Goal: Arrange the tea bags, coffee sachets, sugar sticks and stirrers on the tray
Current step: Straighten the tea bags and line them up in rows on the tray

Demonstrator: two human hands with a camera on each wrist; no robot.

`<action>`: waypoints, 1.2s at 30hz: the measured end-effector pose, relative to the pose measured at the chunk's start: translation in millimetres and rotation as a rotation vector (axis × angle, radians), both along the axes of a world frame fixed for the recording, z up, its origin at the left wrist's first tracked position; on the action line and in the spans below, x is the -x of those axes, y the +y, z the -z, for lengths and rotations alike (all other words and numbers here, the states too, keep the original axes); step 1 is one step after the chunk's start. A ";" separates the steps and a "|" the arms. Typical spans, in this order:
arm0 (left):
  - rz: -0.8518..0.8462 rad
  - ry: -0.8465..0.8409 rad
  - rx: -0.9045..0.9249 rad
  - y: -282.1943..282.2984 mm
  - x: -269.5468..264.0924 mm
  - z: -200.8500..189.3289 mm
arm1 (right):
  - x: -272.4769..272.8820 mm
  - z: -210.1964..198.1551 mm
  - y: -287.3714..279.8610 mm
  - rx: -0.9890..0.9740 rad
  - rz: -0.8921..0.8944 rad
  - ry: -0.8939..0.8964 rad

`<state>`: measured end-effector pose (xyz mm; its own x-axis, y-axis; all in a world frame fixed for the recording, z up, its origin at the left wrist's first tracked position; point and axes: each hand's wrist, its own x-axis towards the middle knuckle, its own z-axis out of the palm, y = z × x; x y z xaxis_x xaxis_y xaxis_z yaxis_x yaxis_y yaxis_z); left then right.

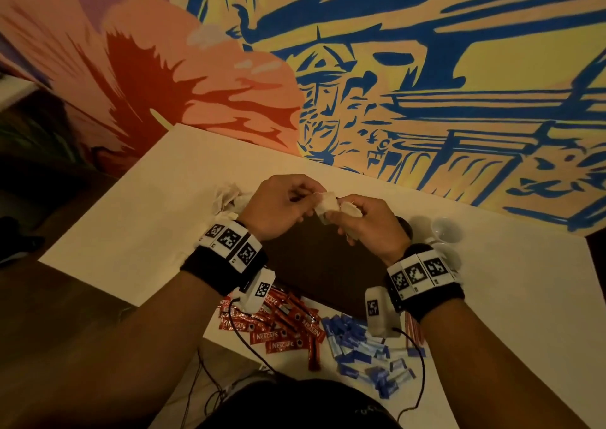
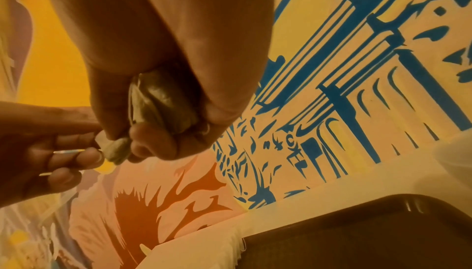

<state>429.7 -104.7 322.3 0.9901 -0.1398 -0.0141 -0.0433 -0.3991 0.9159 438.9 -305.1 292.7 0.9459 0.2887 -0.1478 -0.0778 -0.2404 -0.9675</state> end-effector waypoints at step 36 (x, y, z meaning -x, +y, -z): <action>0.170 0.093 -0.672 99.3 -128.8 20.9 | -59.8 25.9 30.2 0.318 0.297 0.388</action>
